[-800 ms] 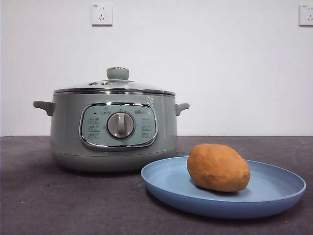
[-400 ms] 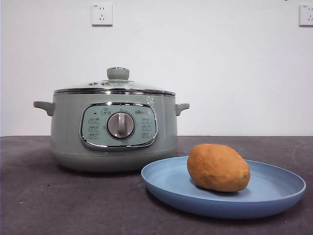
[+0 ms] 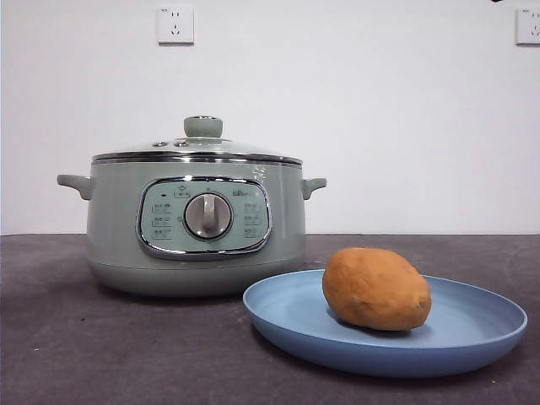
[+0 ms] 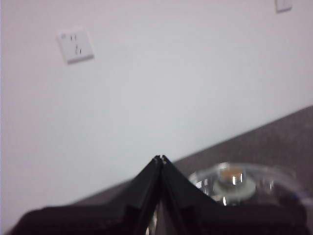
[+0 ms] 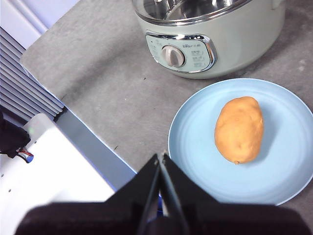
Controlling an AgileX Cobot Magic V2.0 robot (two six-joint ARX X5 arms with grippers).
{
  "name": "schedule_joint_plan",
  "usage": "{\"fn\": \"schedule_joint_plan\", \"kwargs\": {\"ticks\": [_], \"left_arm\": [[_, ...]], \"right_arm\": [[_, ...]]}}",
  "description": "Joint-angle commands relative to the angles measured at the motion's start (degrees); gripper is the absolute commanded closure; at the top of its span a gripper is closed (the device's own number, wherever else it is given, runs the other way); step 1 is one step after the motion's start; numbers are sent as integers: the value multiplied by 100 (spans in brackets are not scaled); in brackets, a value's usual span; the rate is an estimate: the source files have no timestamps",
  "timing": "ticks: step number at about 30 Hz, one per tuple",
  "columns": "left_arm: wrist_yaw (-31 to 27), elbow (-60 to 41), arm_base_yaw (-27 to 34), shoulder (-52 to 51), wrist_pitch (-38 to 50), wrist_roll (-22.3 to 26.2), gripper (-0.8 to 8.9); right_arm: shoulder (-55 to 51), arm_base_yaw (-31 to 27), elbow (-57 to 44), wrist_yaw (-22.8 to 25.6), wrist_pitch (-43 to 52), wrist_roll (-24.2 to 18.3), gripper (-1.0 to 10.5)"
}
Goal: Take the potato out from the steamer,put the potato on the plate,close the lid
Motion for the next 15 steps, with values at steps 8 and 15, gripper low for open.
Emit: {"fn": "schedule_joint_plan", "kwargs": {"ticks": [8, 15], "left_arm": [[-468, -2291, 20, -1296, 380, -382, 817], [-881, -3128, 22, -1834, 402, -647, 817]], "right_arm": [[-9, 2, 24, 15, 26, 35, 946], [-9, 2, 24, 15, 28, 35, 946]]}}
